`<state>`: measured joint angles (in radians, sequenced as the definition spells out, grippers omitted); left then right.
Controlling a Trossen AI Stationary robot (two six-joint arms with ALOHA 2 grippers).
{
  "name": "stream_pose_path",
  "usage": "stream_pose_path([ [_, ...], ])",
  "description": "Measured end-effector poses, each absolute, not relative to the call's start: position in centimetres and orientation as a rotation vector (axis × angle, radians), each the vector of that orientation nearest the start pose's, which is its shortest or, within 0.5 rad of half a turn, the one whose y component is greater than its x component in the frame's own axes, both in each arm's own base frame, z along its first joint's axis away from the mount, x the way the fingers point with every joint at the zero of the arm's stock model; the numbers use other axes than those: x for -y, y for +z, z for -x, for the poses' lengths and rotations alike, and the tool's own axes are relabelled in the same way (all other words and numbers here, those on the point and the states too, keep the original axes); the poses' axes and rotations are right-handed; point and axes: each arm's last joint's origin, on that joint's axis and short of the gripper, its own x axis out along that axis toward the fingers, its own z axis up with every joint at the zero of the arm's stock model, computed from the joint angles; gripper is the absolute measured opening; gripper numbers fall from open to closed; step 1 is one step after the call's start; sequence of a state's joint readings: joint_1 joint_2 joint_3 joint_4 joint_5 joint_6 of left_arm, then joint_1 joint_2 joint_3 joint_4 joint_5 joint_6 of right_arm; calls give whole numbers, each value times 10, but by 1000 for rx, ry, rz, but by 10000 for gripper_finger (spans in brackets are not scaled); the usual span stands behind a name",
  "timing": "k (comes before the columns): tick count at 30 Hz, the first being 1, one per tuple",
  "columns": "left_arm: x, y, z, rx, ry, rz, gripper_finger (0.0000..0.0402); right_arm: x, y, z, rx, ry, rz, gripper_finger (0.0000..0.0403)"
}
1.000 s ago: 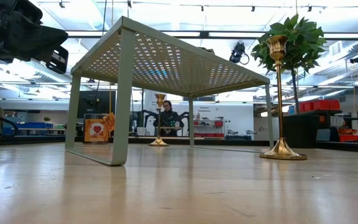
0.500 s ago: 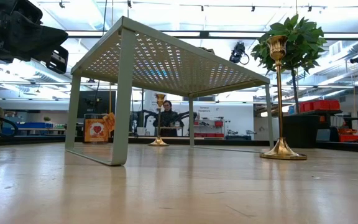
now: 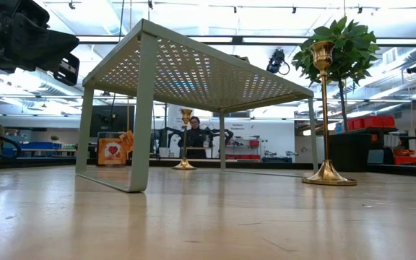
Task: Pick & Place candle stick holders
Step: Put the bottom silver scented candle on the shelf
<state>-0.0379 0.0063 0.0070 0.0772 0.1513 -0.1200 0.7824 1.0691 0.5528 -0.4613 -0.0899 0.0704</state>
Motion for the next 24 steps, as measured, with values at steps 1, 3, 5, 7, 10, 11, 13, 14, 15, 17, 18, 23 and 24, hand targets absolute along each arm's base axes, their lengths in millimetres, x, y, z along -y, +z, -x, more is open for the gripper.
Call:
stream_pose_path([
  [1,8,173,-97,67,-194,115,26,-136,187,-133,-978,771,278,368],
  [3,8,173,-97,67,-193,115,25,-137,191,-133,-977,775,276,368],
  [5,8,173,-97,66,-193,115,25,-138,194,-134,-964,777,271,368],
  [7,8,173,-97,66,-193,115,25,-139,197,-135,-958,778,270,368],
  [10,8,173,-97,67,-193,115,25,-140,202,-136,-953,777,269,368],
  [11,8,173,-97,67,-193,115,25,-140,204,-137,-951,777,269,368],
  [13,8,173,-97,66,-193,115,25,-140,207,-137,-953,776,270,368],
  [14,8,173,-97,66,-193,115,25,-140,209,-137,-955,775,270,368],
  [15,8,173,-97,66,-193,115,25,-140,210,-137,-957,774,271,368],
  [17,8,173,-97,67,-193,115,25,-140,215,-138,-959,770,269,368],
  [18,8,173,-97,67,-194,115,25,-140,217,-139,-960,766,267,368],
  [23,8,173,-97,67,-193,115,25,-136,225,-144,-964,742,264,368],
  [24,8,173,-97,67,-193,115,26,-136,227,-145,-963,737,260,368],
])
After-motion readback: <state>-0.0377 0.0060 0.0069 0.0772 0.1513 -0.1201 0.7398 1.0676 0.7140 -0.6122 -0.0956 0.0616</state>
